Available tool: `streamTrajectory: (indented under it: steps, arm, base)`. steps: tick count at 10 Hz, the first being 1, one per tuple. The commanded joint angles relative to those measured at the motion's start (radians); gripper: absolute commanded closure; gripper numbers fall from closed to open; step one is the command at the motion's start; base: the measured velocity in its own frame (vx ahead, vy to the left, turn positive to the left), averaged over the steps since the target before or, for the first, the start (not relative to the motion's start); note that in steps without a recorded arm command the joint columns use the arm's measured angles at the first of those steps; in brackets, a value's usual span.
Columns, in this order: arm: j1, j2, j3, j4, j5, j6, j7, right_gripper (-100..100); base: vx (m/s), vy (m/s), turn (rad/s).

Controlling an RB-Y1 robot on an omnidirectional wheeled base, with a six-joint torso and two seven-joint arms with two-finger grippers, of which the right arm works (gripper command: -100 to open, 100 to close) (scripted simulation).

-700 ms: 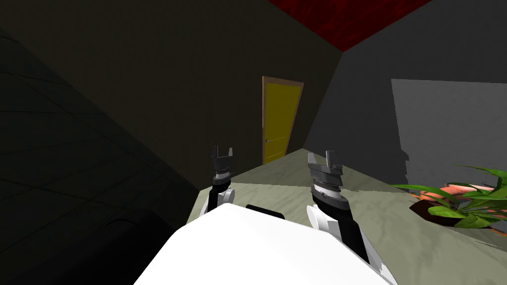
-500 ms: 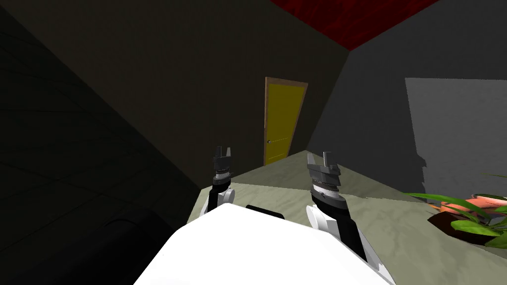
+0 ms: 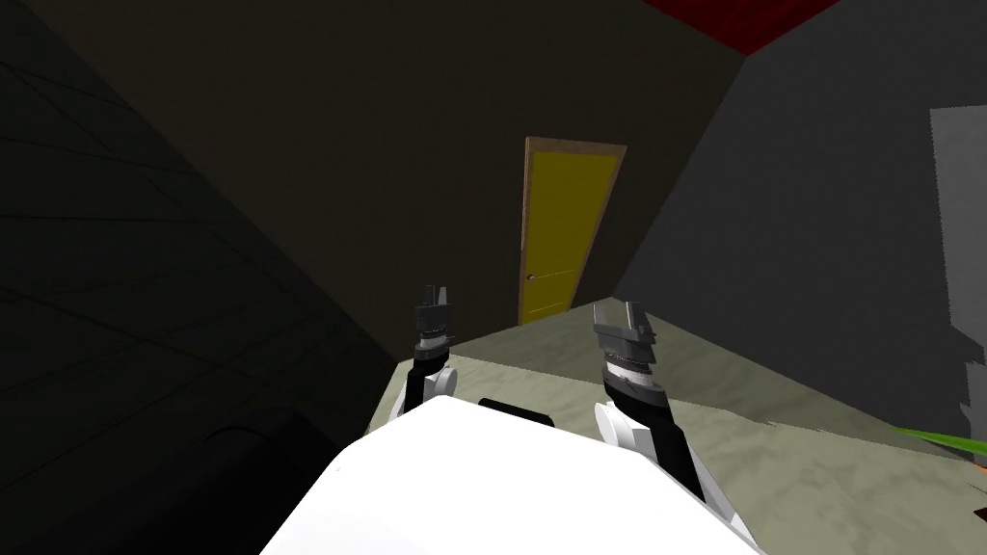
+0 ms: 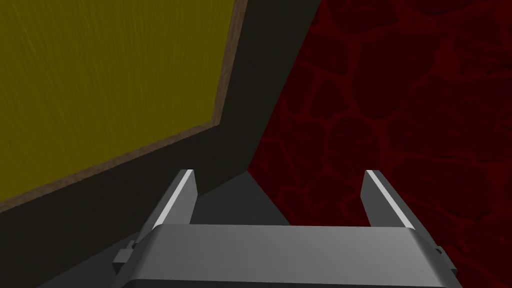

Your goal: Pull the door open

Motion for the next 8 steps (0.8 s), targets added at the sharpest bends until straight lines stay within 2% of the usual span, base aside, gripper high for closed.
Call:
streamTrajectory:
  steps: [1, 3, 8]
  arm:
    - [-0.002, -0.004, 0.000, 0.026, -0.015, -0.008, -0.031, -100]
    - [-0.004, -0.010, 0.000, 0.064, -0.038, -0.016, -0.074, -100]
    - [-0.009, -0.019, 0.000, 0.134, -0.082, -0.032, -0.156, -100]
  base:
    - [0.118, -0.047, 0.142]
    - [0.108, -0.058, 0.201]
    - [0.086, -0.053, 0.134]
